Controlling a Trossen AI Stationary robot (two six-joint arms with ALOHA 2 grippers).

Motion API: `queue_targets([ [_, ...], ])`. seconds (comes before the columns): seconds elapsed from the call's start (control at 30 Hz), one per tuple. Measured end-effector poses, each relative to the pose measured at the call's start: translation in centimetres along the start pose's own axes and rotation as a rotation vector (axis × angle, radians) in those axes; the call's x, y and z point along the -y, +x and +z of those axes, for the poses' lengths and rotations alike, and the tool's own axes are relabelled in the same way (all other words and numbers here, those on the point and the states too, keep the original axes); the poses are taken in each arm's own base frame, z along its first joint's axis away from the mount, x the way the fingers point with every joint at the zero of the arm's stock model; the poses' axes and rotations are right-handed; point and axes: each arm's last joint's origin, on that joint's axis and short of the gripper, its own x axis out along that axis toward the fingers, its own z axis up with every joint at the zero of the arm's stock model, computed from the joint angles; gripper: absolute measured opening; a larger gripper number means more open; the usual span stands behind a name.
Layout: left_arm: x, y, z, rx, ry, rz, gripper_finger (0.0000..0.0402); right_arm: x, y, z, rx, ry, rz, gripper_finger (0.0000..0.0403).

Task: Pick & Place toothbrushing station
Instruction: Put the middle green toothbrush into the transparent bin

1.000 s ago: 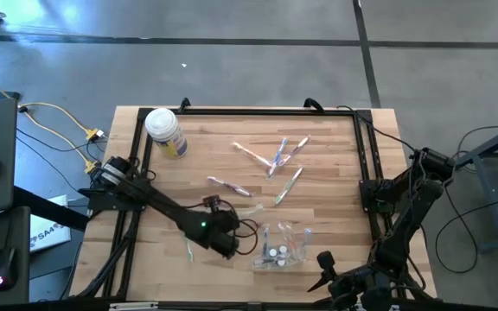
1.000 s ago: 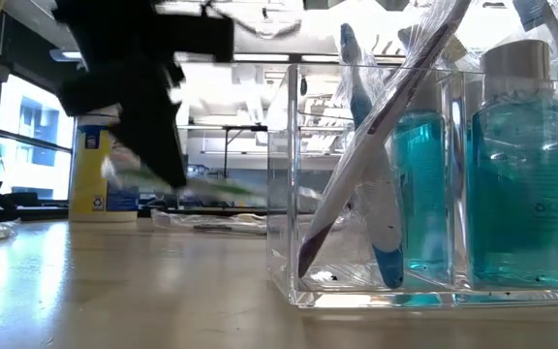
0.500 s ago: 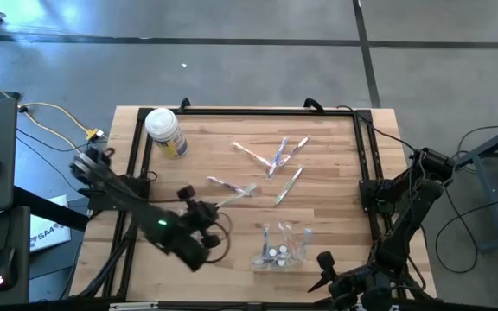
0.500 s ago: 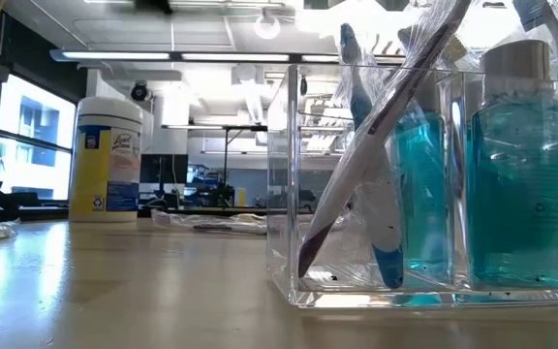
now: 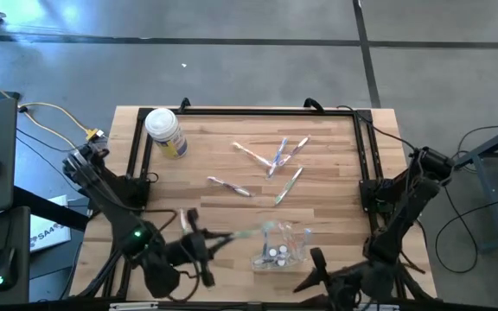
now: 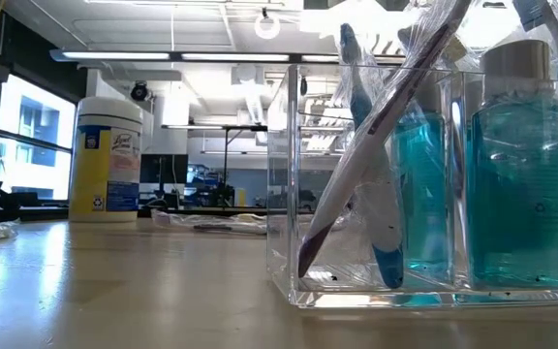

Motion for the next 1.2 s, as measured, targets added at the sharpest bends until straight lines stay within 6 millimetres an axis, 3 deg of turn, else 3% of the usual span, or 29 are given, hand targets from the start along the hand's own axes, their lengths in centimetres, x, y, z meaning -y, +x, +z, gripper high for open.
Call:
queue_targets([
  [0.2,2.5,0.9,0.4,0.085,0.060,-0.124,0.0019,1.7,0.8,0.8,0.065,-0.022,-0.126,0.0160],
  [0.53,3.9,2.1,-0.3,0.091,0.092,-0.209,0.0019,3.9,1.3,1.4,0.072,-0.010,-0.419,0.0265],
  [0.8,4.8,4.3,-0.7,0.137,0.107,-0.286,0.0019,4.0,1.3,2.6,0.210,-0.030,-0.275,0.0283],
  [1.2,3.6,7.0,-0.4,0.138,0.089,-0.324,0.0019,4.3,1.2,3.2,0.284,-0.034,-0.259,0.0278],
])
